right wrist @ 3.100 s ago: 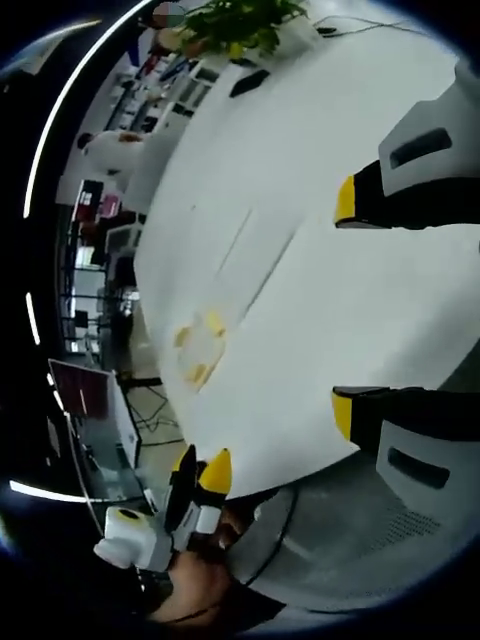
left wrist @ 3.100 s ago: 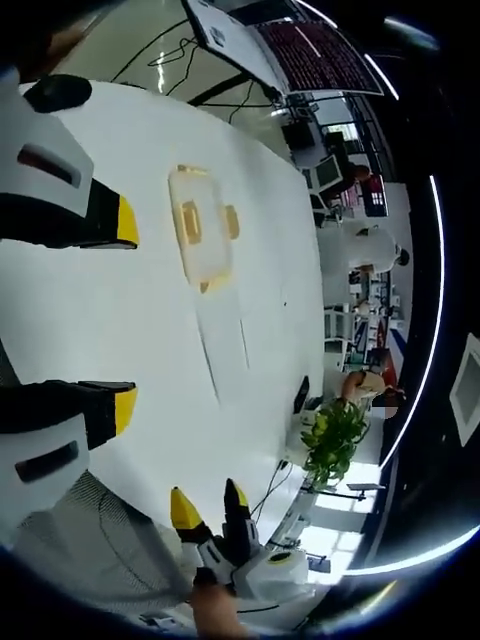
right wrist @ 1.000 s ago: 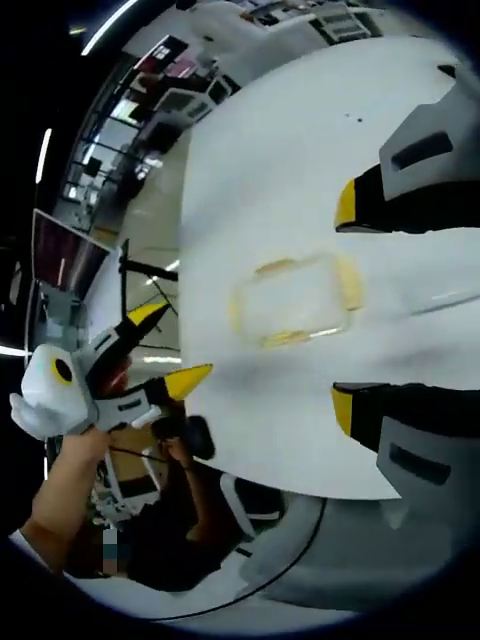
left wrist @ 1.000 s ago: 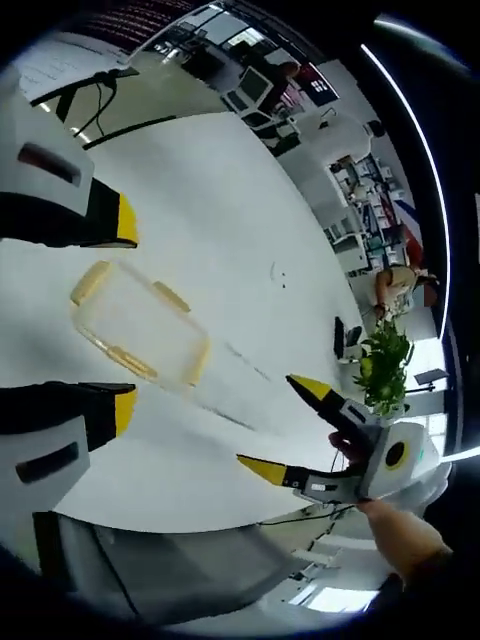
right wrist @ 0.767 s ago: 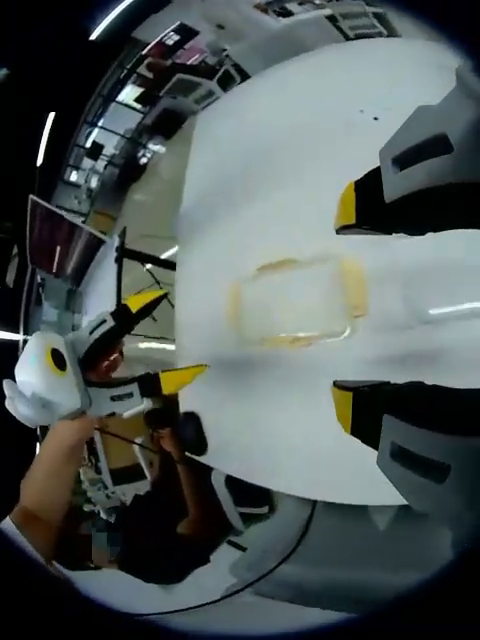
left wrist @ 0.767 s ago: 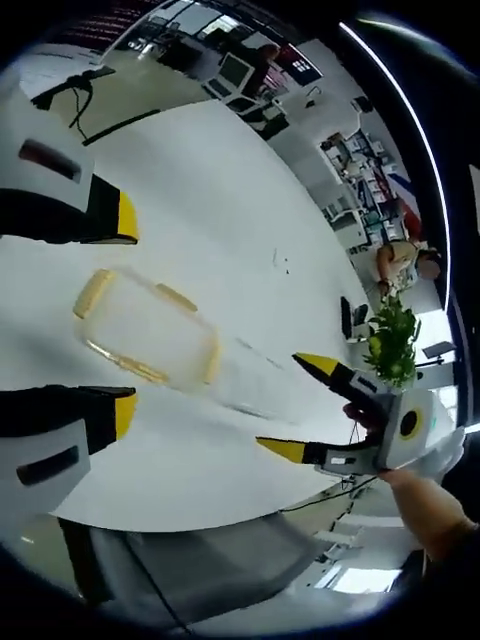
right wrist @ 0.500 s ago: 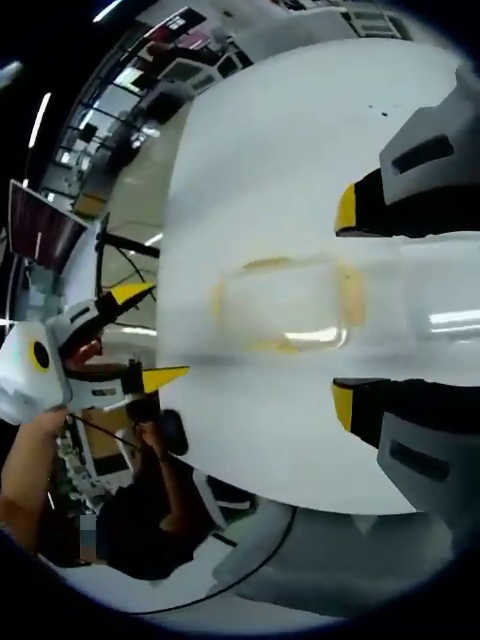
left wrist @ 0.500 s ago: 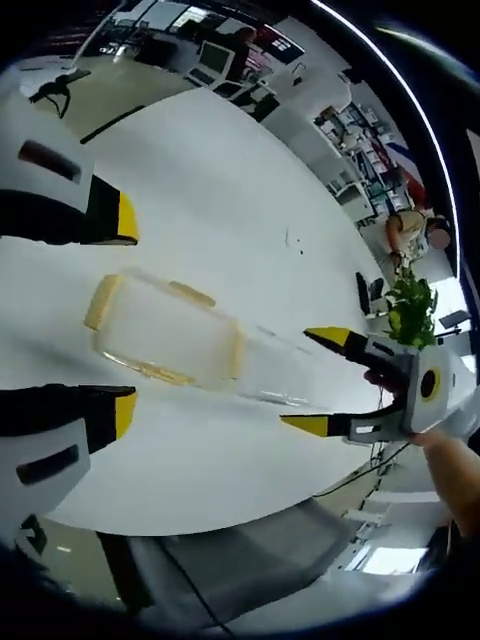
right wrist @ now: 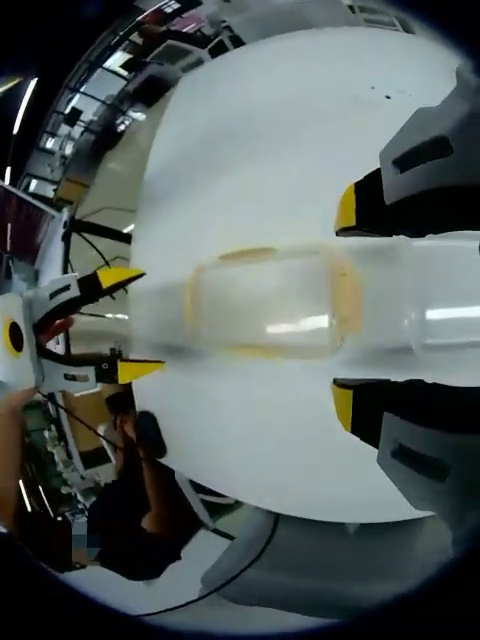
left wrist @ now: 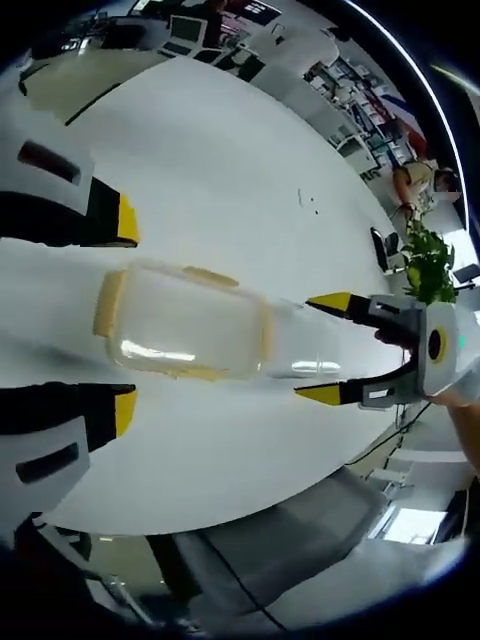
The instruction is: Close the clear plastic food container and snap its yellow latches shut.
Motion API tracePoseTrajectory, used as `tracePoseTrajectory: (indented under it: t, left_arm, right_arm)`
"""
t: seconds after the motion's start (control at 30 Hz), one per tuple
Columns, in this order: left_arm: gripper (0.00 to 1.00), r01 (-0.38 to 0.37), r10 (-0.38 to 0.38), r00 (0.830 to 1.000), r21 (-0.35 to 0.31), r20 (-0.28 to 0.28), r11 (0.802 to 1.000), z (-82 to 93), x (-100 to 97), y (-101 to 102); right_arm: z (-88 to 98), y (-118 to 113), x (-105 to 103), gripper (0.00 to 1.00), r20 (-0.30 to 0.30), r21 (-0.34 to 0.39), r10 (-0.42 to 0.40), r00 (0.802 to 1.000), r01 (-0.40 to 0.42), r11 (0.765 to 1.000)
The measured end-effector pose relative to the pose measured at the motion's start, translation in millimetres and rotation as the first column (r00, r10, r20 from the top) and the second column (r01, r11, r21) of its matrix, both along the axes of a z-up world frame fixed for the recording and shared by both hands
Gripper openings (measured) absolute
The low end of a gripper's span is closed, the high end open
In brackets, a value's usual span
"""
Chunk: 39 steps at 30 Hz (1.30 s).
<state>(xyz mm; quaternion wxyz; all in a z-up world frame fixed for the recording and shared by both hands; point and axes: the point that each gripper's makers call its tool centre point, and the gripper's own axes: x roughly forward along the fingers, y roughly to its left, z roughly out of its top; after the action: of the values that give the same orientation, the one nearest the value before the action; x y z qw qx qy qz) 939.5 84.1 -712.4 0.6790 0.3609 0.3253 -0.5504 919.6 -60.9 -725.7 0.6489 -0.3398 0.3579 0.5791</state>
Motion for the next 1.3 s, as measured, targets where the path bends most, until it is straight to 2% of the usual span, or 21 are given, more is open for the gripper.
tracePoseTrajectory:
  t: [0.13,0.27,0.47,0.87,1.3]
  left_arm:
    - [0.49,0.016,-0.016,0.999,0.017,-0.03,1.0,-9.3,4.3,5]
    - [0.49,0.068,-0.066,0.997,0.055,-0.039,0.996,-20.0,3.2,11]
    - [0.46,0.112,-0.109,0.993,0.069,-0.047,0.991,-29.9,1.7,11]
    - [0.45,0.12,-0.115,0.991,0.088,-0.061,0.989,-42.1,6.8,14]
    - [0.44,0.132,-0.127,0.99,0.093,-0.062,0.987,-53.1,9.4,13]
  right_arm:
    - [-4.9,2,5,0.53,-0.001,-0.004,-0.004,1.0,0.004,1.0]
    - [-9.7,4,7,0.53,-0.011,-0.009,-0.005,1.0,0.005,1.0]
    - [-17.1,4,7,0.52,-0.02,-0.027,0.007,1.0,-0.007,1.0]
    - [-29.7,2,12,0.5,-0.031,-0.055,0.027,0.999,-0.029,0.998]
    - [-43.7,0,7,0.49,-0.046,-0.078,0.041,0.998,-0.044,0.996]
